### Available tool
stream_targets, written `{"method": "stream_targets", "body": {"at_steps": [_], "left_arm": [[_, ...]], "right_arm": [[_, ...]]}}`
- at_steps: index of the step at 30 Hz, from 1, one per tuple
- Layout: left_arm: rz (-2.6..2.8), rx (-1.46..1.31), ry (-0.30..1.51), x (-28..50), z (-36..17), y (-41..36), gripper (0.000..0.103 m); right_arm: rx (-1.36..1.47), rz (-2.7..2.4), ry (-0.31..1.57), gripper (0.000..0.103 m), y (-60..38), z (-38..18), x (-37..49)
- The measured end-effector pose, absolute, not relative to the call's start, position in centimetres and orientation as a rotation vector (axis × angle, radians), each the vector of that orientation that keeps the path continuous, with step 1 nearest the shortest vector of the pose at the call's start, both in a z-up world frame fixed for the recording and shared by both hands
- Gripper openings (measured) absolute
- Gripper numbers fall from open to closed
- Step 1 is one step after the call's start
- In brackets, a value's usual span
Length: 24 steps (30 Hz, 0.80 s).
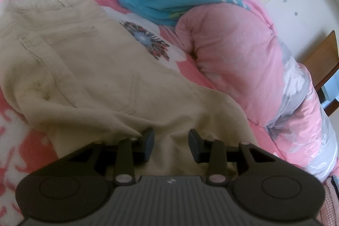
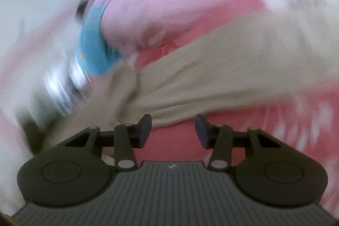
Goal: Fold clothes
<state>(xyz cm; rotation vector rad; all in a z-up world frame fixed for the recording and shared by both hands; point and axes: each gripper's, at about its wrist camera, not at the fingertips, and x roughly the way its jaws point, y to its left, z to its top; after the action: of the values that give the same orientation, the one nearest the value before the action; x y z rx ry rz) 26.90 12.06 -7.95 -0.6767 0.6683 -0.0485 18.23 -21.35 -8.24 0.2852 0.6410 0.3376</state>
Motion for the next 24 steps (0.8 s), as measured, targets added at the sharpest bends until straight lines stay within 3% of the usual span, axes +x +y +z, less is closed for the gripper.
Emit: {"method": "stream_targets", "body": {"at_steps": [4, 8, 12, 17, 24], "left_arm": [[-0.049, -0.679, 0.669, 26.9, -8.0, 12.1, 0.037], [-0.052, -0.684, 0.670, 26.9, -8.0, 12.2, 0.037], [-0.048, -0.687, 0.670, 27.0, -8.0, 12.2, 0.037], [-0.051, -0.691, 0.669, 26.9, -8.0, 12.3, 0.037], [-0.044, -0.693, 0.665, 26.9, -8.0, 12.4, 0.037]], "right_arm": [[-0.261, 0.475, 0.606, 0.038, -15.1, -8.6, 18.8], [-0.536, 0.550, 0.577, 0.033, -12.0, -9.7, 19.8], [-0.637, 0.597, 0.557, 0.027, -10.8, -10.1, 20.6], [-0.632, 0.615, 0.571, 0.002, -9.7, -10.2, 21.0], [-0.676, 0.688, 0.577, 0.001, -9.8, -9.8, 17.7]]}}
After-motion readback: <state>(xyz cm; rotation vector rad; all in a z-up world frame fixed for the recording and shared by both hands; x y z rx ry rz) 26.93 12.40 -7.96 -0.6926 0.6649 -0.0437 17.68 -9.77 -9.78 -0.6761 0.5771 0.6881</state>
